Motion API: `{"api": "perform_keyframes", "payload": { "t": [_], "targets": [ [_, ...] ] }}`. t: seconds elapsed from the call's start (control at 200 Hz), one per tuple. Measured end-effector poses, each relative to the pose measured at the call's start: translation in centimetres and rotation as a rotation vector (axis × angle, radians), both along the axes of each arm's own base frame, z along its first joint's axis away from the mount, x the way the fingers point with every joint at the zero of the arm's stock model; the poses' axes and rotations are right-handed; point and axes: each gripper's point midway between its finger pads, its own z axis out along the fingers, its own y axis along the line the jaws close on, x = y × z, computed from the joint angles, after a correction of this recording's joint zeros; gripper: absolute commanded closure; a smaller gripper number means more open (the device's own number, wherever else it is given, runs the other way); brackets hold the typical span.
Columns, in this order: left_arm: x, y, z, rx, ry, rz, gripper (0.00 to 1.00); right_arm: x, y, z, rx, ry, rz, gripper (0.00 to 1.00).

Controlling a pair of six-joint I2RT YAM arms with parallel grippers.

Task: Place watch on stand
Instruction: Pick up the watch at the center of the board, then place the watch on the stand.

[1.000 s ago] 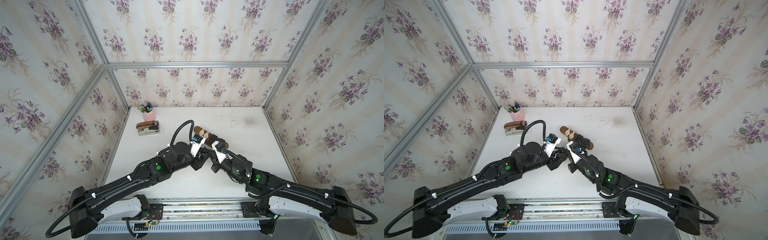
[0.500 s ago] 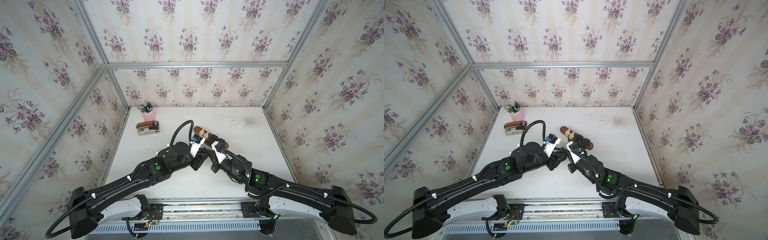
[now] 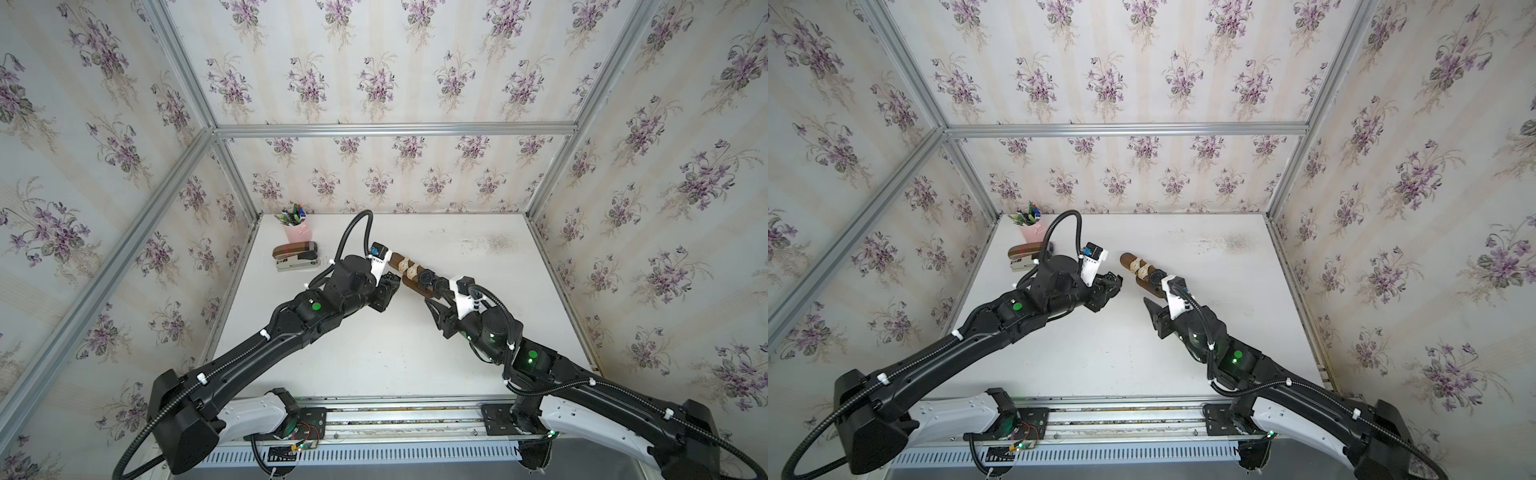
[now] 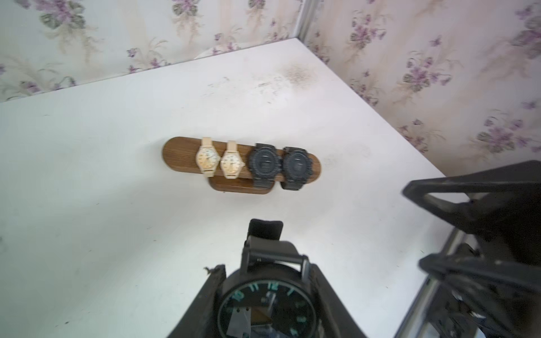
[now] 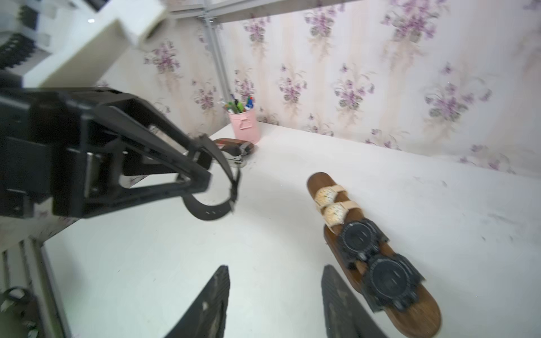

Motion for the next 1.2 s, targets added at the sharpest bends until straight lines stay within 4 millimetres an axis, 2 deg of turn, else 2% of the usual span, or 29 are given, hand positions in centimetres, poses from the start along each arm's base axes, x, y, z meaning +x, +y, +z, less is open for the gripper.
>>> {"api": "perform_keyframes", "payload": {
  "t": [0.145,0.235,0.405,0.644,0.784,0.959,1.199],
  "targets": [
    [4.0,1.4,-0.8,0.064,0.038,0.079,0.74,2.5,-3.0,-1.9,0.028,0.133,-0.121,0.35],
    [7.5,2.1,-1.6,0.098,0.066,0.131,0.76,3.9,-4.9,-4.2,0.031,0.241,-0.208,0.33],
    [13.1,2.7,-3.8,0.168,0.117,0.191,0.77,4.3,-6.0,-7.9,0.017,0.397,-0.264,0.26],
    [18.1,2.6,-6.4,0.228,0.143,0.200,0.78,4.6,-6.9,-11.6,0.003,0.527,-0.316,0.23],
    [19.8,2.0,-8.1,0.253,0.160,0.186,0.79,5.2,-8.2,-13.7,-0.004,0.596,-0.365,0.23],
    [21.2,0.9,-10.4,0.279,0.189,0.150,0.79,5.2,-8.1,-14.9,-0.001,0.640,-0.362,0.22],
    [21.2,0.1,-12.6,0.293,0.237,0.107,0.79,5.4,-8.3,-15.8,-0.006,0.666,-0.378,0.22]
  ]
}}
